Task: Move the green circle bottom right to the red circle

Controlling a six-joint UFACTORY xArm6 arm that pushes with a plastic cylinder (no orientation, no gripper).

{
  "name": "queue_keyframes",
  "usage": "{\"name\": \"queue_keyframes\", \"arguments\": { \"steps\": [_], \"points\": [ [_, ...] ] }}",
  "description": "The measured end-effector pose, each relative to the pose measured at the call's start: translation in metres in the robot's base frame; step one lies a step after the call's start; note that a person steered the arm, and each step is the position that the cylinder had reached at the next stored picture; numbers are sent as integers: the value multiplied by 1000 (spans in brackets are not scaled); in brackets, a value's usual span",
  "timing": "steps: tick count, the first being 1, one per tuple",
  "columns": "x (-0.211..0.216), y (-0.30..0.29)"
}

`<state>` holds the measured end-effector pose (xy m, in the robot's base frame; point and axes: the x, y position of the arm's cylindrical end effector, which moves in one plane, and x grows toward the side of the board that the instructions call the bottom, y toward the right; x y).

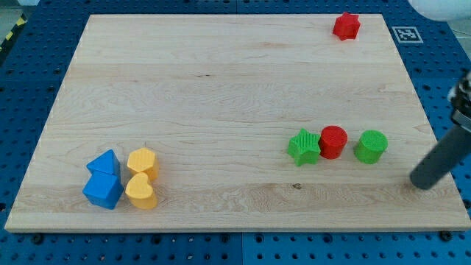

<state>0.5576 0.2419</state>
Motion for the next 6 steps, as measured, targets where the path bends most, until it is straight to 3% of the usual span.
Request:
{"name": "queue_keyframes", "arguments": {
  "steps": [2,3,4,6],
  "points": [
    [-77,-27],
    [-67,-31],
    [-11,-30],
    [11,-42]
  ]
}}
